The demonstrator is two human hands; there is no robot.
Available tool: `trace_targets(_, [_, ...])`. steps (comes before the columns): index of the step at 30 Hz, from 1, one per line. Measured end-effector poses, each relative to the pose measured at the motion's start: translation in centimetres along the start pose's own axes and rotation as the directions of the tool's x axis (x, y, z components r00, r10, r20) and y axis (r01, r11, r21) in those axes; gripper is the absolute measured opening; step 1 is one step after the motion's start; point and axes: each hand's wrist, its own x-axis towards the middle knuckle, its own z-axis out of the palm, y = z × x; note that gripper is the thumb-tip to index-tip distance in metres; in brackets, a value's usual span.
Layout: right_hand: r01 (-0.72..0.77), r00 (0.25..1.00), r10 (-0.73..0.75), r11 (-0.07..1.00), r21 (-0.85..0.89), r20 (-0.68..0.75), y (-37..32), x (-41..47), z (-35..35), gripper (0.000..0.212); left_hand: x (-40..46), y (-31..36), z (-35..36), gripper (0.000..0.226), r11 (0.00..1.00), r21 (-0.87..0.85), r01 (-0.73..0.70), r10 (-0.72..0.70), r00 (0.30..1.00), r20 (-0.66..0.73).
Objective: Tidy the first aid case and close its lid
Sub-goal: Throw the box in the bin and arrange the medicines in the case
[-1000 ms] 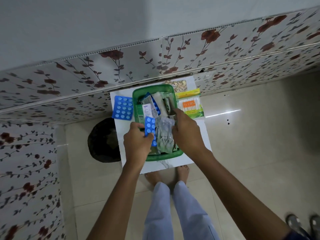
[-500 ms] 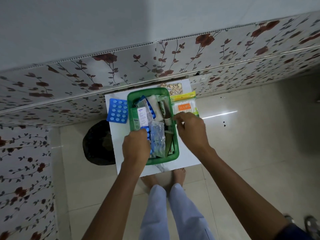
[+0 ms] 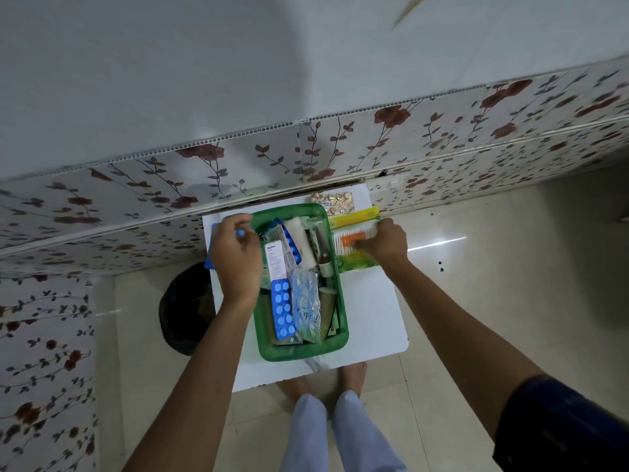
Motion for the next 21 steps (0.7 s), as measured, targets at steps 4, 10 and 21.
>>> trace_targets(4, [0.041, 0.998, -0.033, 0.983, 0.181, -0.048, -0.8, -2.4, -2.1, 0.051, 2.8, -3.5, -1.3, 0.036, 0.955, 0.202, 0.215, -0.208, 0.976, -0.057])
trace_targets(10, [0.345, 0.922, -0.232, 0.855, 0.387, -0.310, -4.0, -9.9, -6.4, 0.032, 4.7, -6.9, -0.8, 0.062, 0.788, 0.523, 0.324, -0.423, 0.903, 0.077])
trace_targets(21, [0.698, 0.716, -0.654, 0.685, -0.210, 0.245, -9.4, -7.2, -0.8, 0.051, 5.9, -8.2, -0.1, 0.060, 0.738, 0.520, 0.430, -0.502, 0.865, -0.004])
